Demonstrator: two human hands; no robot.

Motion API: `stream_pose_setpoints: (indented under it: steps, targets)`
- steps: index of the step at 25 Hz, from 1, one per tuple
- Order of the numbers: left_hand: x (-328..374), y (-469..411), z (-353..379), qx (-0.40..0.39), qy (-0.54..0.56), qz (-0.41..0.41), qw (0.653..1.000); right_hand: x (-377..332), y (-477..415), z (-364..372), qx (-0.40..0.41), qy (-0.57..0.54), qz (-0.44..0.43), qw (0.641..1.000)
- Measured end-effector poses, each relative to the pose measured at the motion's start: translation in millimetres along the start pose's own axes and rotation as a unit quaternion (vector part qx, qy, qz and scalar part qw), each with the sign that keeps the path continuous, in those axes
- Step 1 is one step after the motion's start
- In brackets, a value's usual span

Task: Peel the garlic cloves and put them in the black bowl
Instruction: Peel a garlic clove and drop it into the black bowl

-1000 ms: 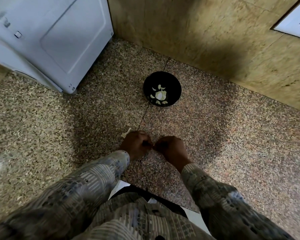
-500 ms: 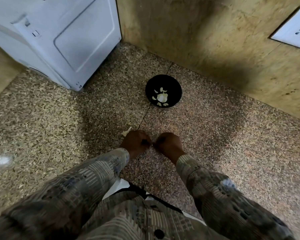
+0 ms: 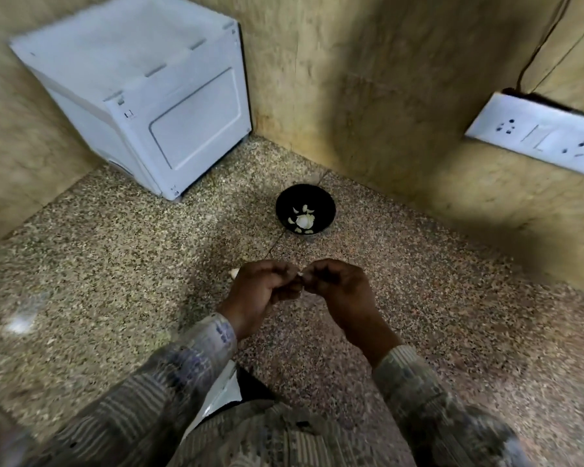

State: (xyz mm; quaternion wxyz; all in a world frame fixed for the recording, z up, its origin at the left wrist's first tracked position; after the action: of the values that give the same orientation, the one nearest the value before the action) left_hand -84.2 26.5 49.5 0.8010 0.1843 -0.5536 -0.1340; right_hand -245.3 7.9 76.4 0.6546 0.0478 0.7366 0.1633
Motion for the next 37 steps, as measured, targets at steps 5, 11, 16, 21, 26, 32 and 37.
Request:
stream_pose_setpoints:
  steps: [5,11,16,21,26,32,37]
  targets:
    - [38,46,39,-0.007,-0.053,0.104,0.993,-52,33,-22,-0.036,-0.006,-0.100,0.994]
    - [108,117,75,0.110,-0.471,0.412,0.772,-100,71,-31,-0.021,0.110,-0.235,0.966]
    - [108,127,67,0.120,-0.221,0.308,0.918,-126,90,-41,0.004,0.114,-0.233,0.966]
    - [102,153,84,0.094,-0.166,0.329,0.925,-113,105,-34,-0.074,-0.190,-0.038,0.978]
    - [99,173,84,0.202,-0.207,0.389,0.875,-102,118,-24,-0.102,-0.273,0.020,0.956]
    - [104,181,90,0.099,-0.120,0.362,0.919,-132,131,-42,-0.052,-0.036,-0.198,0.978]
    - [109,190,86,0.110,-0.129,0.373,0.912,-148,142,-43,-0.100,0.020,-0.227,0.969]
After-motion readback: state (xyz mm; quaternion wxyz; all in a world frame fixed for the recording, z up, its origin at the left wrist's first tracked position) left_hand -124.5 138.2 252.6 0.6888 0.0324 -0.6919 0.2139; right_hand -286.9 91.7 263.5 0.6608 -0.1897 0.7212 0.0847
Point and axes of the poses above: each hand's wrist, its own y-axis away from the middle knuckle, its own z-axis out of the palm, x = y × z, the point moved 8 cm from there along -y, towards the middle knuckle, and after that the axes turned 2 degrees about z, right-handed, at the moved point
